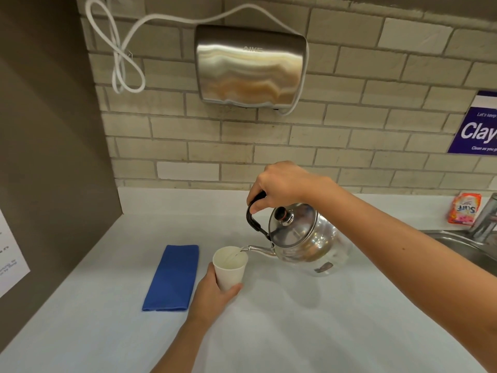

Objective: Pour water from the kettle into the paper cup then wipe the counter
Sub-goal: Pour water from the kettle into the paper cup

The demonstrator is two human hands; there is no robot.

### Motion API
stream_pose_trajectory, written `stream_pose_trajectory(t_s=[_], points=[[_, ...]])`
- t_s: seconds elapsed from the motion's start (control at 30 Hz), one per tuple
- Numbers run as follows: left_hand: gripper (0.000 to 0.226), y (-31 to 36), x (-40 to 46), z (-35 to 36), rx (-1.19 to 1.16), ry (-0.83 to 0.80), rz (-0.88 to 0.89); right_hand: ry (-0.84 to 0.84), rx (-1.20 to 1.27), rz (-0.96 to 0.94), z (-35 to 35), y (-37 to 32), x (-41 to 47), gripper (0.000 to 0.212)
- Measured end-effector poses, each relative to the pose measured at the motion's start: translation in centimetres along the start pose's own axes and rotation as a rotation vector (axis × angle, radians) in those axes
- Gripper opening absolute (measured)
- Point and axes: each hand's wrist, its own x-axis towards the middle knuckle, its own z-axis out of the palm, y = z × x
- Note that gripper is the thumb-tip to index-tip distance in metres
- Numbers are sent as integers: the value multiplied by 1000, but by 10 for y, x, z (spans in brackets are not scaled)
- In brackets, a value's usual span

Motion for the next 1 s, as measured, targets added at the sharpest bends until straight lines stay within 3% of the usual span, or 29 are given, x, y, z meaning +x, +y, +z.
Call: stream_pose_trajectory(t_s=[1.0], points=[[80, 0, 2, 1, -14, 5, -9, 13, -14, -23, 1, -4, 1, 26]])
